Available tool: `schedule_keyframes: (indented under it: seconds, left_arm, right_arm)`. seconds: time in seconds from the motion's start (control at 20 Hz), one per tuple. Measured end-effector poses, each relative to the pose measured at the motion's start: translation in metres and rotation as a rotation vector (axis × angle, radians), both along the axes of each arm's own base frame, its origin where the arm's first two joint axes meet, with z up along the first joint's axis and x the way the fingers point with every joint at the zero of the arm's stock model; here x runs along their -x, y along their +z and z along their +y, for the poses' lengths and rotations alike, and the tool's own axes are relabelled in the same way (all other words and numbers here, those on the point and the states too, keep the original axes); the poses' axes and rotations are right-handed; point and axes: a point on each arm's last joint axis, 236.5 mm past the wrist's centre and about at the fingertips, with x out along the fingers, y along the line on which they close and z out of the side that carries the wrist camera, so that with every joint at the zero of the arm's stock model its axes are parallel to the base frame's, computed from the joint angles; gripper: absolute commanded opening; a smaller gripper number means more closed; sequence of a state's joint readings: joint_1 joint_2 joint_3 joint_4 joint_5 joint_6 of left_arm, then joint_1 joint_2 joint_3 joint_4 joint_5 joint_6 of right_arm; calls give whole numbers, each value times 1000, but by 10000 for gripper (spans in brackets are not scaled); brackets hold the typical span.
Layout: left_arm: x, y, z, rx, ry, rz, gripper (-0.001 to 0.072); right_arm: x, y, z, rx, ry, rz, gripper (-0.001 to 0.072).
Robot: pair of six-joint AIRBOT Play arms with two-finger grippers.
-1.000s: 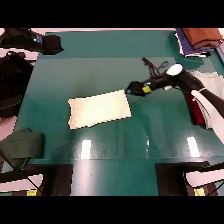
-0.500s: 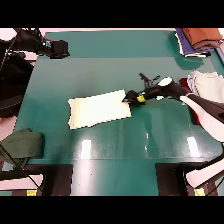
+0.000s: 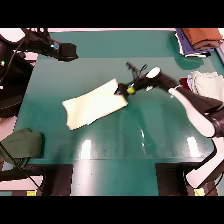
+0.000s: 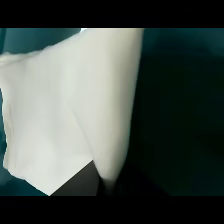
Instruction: Fold the shirts.
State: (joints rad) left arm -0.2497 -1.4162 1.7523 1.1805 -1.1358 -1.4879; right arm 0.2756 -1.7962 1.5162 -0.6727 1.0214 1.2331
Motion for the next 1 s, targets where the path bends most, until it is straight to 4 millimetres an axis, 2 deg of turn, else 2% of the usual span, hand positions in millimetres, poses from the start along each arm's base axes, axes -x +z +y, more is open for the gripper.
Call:
schedule_keyframes:
  seconds: [0.1, 0.2, 0.3, 0.4, 0.5, 0.6, 0.7, 0.8, 0.9, 1.0]
  left_arm:
    - [4, 3, -16, 6, -30, -16, 22]
    - [8, 6, -31, 12, -56, -33, 23]
    - [12, 9, -43, 18, -76, -48, 22]
    - [14, 11, -52, 26, -92, -58, 22]
    - [15, 13, -56, 33, -95, -65, 22]
    - [16, 14, -59, 40, -98, -67, 23]
    - [17, 15, -61, 45, -100, -66, 22]
    - [17, 15, -62, 48, -99, -65, 23]
    - [17, 15, -62, 55, -94, -60, 23]
    - [17, 15, -62, 60, -90, -55, 23]
  right_arm:
    - [-35, 32, -54, 53, -71, -87, 19]
    - [-67, 65, -125, 105, -182, -168, 19]
    - [-90, 99, -207, 143, -317, -231, 19]
    - [-99, 123, -285, 177, -451, -267, 19]
    - [-97, 141, -357, 204, -580, -293, 19]
    - [-88, 148, -417, 228, -688, -294, 19]
    - [-76, 153, -461, 243, -772, -294, 19]
    - [-64, 156, -494, 254, -833, -292, 19]
    - [-56, 162, -513, 256, -875, -298, 18]
    - [-51, 177, -527, 259, -916, -338, 19]
